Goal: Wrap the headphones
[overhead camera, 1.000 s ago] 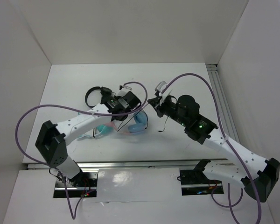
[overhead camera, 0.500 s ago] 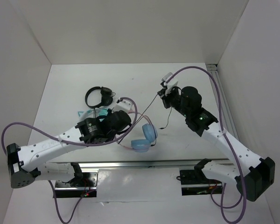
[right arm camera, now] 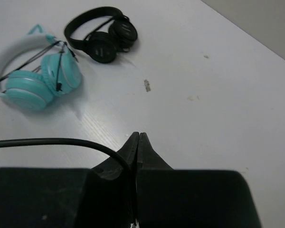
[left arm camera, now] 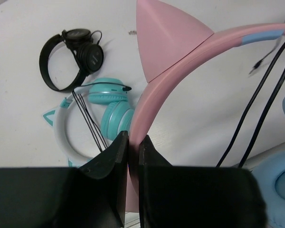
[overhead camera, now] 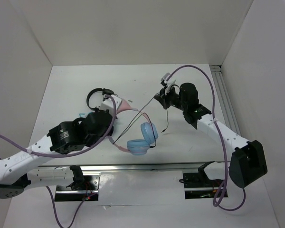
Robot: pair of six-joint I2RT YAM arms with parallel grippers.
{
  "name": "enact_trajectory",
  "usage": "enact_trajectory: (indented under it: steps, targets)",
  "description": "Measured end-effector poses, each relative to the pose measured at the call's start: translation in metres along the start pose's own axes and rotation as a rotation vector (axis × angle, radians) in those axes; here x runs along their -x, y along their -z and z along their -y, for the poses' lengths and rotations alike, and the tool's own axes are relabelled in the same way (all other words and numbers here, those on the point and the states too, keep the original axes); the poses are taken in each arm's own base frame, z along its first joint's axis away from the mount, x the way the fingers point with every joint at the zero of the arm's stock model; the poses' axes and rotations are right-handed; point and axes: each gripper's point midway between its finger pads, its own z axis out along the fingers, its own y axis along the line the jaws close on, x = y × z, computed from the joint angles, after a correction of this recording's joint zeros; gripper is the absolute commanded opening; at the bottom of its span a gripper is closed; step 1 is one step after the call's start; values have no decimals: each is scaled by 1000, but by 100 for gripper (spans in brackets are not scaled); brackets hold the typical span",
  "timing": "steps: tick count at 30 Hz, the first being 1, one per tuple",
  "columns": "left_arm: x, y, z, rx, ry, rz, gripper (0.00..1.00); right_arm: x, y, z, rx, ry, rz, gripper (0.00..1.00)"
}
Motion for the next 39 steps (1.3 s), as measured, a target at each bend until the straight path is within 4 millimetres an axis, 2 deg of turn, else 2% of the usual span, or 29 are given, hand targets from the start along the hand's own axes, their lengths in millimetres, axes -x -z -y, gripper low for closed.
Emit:
enact_trajectory:
  steps: [3,5,9,11,16,19,22,26,30,31,39]
  targets:
    - [25,12,-1,-24,39,54,0,-6,-10,-19,84,-42,35,0]
    - [42,18,-4,-18,76,91,0,-18,-19,-36,123,-70,31,0]
    - [69,21,-11,54,187,141,0,-54,-41,-96,235,-112,-17,0]
    - [80,19,-15,102,263,164,0,-71,-48,-117,282,-151,-40,0]
    - [105,18,-25,233,424,204,0,-110,-59,-137,331,-263,-94,2]
    - [123,11,-23,292,475,224,0,-116,-56,-156,371,-289,-84,2]
    - [128,0,-16,327,485,222,0,-115,-52,-177,414,-298,-61,2]
    - [129,-13,-5,350,456,199,0,-113,-54,-182,425,-315,-42,7]
    - [130,-18,-2,363,439,187,0,-119,-53,-180,414,-333,-50,23]
    - [130,-18,-2,364,441,186,0,-121,-52,-179,411,-338,-54,30]
    - [128,-15,-7,385,447,190,0,-134,-44,-182,410,-366,-75,34]
